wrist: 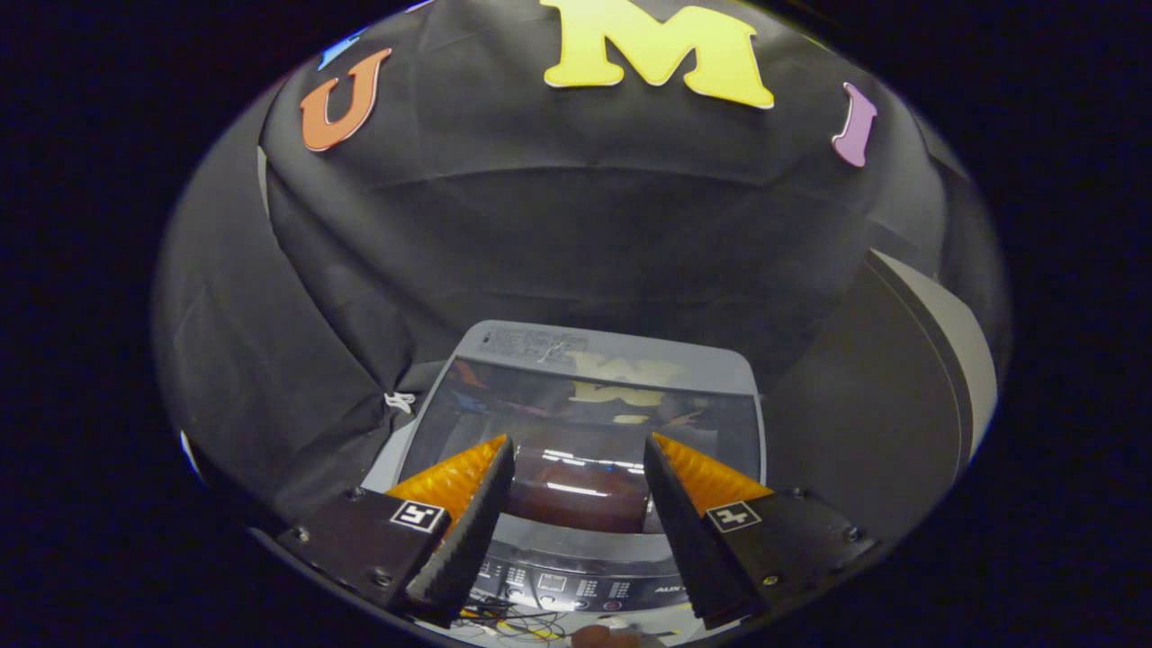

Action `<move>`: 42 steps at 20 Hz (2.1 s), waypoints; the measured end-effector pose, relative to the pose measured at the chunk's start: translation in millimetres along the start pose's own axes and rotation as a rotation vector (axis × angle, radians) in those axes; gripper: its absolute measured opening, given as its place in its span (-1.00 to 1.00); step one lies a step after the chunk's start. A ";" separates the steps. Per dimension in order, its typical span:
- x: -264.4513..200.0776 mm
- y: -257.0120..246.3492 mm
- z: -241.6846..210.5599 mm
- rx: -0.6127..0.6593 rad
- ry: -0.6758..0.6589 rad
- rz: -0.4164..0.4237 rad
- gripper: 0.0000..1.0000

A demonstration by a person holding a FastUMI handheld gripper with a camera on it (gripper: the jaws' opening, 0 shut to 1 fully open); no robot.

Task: Put the clothes into the washing machine and then close the washing machine lid.

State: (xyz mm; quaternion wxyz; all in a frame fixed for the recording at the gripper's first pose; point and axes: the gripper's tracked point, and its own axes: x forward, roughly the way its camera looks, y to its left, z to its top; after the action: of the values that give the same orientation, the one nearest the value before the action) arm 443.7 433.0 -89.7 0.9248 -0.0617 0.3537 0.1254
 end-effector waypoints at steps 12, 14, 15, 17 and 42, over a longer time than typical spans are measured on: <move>-126.7 -27.2 54.3 -0.080 -0.311 0.037 0.83; -163.7 -35.9 56.2 -0.065 -0.365 0.052 0.84; -179.6 -39.0 53.0 -0.051 -0.382 0.060 0.84; -211.7 -47.9 48.3 -0.002 -0.409 0.079 0.84; -369.5 -126.7 -37.9 0.044 -0.563 0.062 0.86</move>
State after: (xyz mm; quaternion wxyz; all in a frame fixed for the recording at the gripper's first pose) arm 189.1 234.0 132.9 0.9835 0.0065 0.0873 0.1582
